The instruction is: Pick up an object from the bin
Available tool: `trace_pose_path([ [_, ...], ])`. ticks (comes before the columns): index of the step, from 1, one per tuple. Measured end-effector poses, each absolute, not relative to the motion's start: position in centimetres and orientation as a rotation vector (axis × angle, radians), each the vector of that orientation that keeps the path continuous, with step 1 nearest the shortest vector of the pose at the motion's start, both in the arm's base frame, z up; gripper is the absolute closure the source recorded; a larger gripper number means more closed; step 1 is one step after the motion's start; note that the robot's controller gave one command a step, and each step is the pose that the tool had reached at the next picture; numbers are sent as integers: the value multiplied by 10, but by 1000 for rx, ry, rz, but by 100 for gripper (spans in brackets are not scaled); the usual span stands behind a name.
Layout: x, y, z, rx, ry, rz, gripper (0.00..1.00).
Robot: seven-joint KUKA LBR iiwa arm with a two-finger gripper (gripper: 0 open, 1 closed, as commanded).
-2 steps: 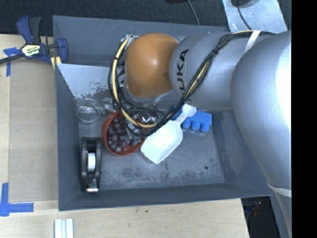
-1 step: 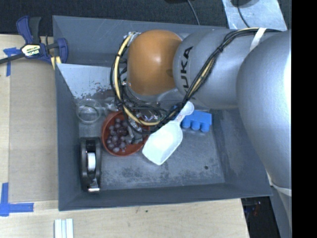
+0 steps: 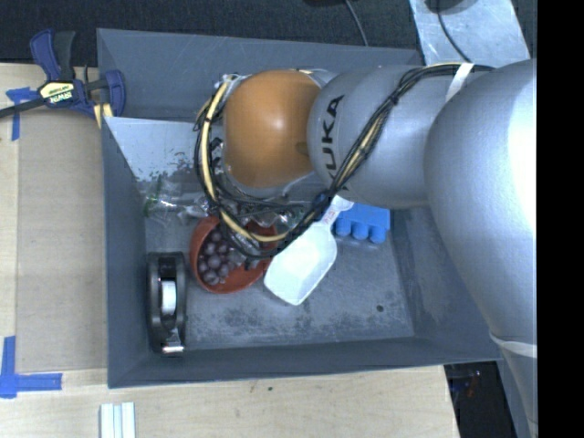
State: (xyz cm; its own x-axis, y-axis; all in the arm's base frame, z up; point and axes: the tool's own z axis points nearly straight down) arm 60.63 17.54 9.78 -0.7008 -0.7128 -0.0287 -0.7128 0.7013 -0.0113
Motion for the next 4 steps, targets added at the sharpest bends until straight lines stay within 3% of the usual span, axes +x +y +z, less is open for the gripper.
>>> trace_pose_path([
  [1,613,185,79,-1230,2849,-2,100],
  [2,613,185,79,-1229,2849,-2,100],
  [3,607,179,157,-1173,2884,1,100],
  [4,624,185,180,-1264,2833,0,100],
])
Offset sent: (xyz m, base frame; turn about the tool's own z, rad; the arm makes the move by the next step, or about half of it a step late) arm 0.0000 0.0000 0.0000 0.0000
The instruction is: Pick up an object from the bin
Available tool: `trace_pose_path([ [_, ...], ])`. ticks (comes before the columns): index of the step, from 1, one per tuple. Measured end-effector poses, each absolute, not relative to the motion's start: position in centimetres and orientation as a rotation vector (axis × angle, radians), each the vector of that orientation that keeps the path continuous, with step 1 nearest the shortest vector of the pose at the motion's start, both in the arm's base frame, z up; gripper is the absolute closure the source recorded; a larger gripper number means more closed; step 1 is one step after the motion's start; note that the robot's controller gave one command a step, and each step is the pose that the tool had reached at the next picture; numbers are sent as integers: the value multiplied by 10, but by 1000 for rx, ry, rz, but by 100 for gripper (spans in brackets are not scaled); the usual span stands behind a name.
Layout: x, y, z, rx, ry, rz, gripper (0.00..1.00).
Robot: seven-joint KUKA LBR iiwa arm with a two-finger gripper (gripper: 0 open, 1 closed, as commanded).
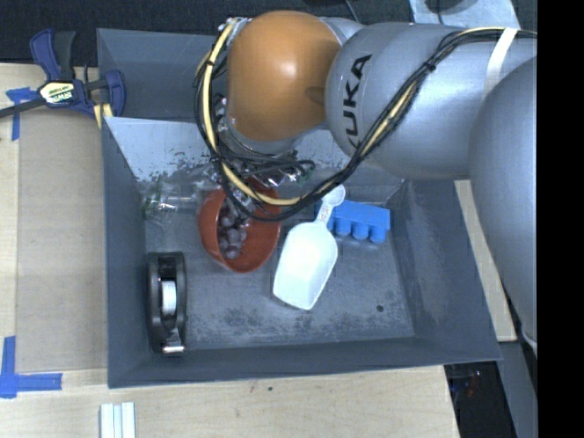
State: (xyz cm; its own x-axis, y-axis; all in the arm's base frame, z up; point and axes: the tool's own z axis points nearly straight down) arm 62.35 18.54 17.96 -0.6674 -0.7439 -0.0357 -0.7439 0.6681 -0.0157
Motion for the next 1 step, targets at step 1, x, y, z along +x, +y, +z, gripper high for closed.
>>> trace_pose_path([
  [1,624,203,284,-1142,2884,3,100],
])
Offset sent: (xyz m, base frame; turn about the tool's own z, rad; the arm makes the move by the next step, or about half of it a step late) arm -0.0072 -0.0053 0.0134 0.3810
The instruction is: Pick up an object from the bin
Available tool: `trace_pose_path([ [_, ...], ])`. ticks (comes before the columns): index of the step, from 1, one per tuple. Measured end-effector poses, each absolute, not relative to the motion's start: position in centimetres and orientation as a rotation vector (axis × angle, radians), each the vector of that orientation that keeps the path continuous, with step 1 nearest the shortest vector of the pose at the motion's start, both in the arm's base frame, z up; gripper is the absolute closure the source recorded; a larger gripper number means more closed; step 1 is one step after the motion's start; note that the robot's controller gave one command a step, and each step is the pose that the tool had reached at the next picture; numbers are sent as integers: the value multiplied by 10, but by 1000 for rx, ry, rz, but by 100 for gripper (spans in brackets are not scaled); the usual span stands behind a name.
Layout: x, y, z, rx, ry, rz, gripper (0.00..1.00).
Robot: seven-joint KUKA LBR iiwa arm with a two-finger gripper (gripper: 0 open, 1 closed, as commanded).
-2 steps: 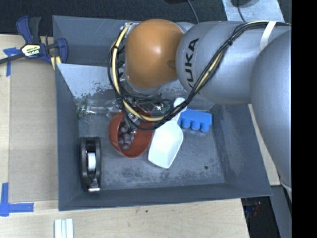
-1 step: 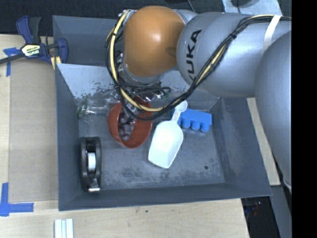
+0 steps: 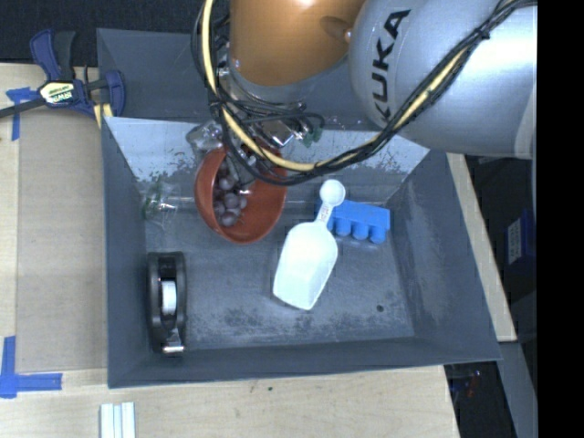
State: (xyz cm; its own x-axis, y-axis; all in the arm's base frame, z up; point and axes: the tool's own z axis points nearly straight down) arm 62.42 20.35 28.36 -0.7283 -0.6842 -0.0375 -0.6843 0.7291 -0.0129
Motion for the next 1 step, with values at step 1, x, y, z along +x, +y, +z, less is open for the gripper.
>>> trace_pose_path([
  [1,617,181,191,-708,3033,10,100],
])
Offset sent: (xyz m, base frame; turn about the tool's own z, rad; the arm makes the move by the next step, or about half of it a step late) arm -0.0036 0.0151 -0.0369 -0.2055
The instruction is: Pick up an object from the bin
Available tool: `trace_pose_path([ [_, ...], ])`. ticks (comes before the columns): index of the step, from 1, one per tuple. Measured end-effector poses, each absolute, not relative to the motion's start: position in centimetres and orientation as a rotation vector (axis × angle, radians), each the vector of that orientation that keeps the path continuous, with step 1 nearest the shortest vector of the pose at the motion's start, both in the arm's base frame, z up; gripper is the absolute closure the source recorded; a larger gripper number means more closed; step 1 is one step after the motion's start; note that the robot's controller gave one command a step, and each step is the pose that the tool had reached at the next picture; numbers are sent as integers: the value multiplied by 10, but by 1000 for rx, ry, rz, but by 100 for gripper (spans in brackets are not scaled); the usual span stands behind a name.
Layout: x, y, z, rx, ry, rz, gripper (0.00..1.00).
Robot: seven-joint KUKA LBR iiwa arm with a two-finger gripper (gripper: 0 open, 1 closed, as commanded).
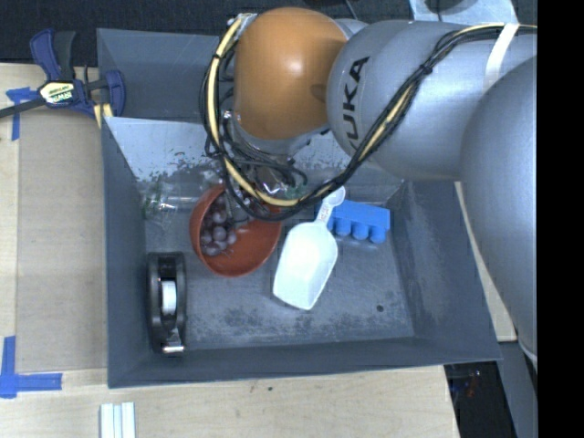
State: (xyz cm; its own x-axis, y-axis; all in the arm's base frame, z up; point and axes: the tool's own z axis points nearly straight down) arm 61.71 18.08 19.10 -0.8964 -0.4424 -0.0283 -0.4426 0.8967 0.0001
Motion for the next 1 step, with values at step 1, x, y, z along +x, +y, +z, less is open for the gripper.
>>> trace_pose_path([
  [1,620,211,232,-1389,2764,-4,100],
])
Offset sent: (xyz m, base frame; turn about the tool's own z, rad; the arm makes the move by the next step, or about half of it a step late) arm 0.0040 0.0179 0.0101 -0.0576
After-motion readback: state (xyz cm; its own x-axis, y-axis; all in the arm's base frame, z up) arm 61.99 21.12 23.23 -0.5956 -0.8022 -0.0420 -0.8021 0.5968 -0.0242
